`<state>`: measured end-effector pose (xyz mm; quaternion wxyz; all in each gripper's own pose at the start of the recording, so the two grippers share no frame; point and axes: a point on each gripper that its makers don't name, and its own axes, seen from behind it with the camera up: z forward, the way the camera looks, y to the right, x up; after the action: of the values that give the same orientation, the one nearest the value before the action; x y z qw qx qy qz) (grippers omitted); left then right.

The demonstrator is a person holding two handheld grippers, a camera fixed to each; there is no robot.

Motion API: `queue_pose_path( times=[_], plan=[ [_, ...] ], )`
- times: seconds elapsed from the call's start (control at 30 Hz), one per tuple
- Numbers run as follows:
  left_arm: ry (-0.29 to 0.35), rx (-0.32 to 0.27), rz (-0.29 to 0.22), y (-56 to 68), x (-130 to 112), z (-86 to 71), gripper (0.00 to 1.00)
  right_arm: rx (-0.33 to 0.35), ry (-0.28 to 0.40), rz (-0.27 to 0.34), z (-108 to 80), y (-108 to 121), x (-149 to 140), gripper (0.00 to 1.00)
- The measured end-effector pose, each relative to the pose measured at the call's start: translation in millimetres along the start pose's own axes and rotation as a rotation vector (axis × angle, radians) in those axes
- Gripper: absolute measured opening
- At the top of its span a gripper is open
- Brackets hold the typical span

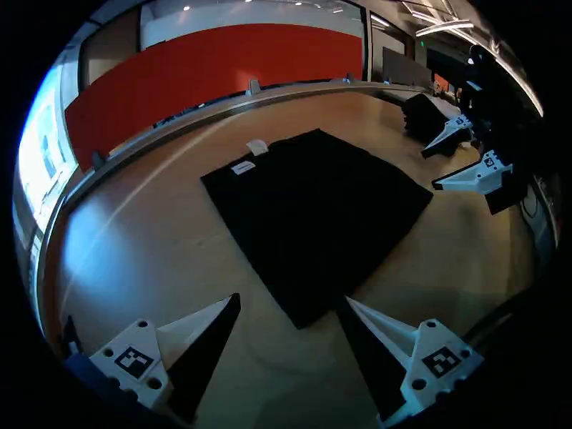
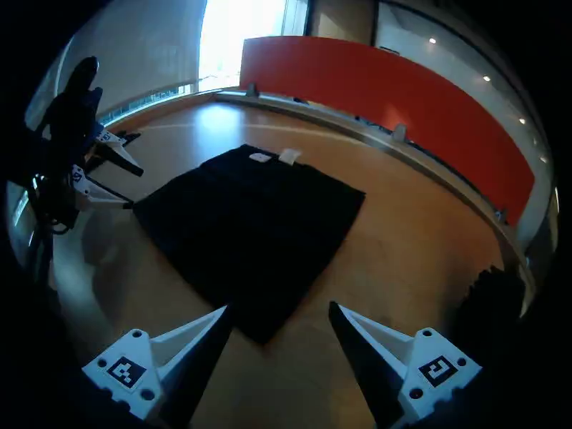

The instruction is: Fold towel

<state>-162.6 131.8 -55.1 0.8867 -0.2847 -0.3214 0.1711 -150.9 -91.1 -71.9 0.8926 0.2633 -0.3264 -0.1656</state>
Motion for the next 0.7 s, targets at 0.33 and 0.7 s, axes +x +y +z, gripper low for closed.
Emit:
queue_pose_path(
  times=[0.33, 0.7],
  plan=[
    [-0.052, -0.019, -0.006, 9.6, -18.4, 7.0, 0.98, 0.029, -0.042, -0.007, 8.1, -10.0, -17.6, 0.96],
    [-0.092, -0.04, -0.031, 18.8, -26.3, 10.0, 0.81, 0.065, -0.071, 0.003, 11.6, -16.8, -29.6, 0.7]
  ],
)
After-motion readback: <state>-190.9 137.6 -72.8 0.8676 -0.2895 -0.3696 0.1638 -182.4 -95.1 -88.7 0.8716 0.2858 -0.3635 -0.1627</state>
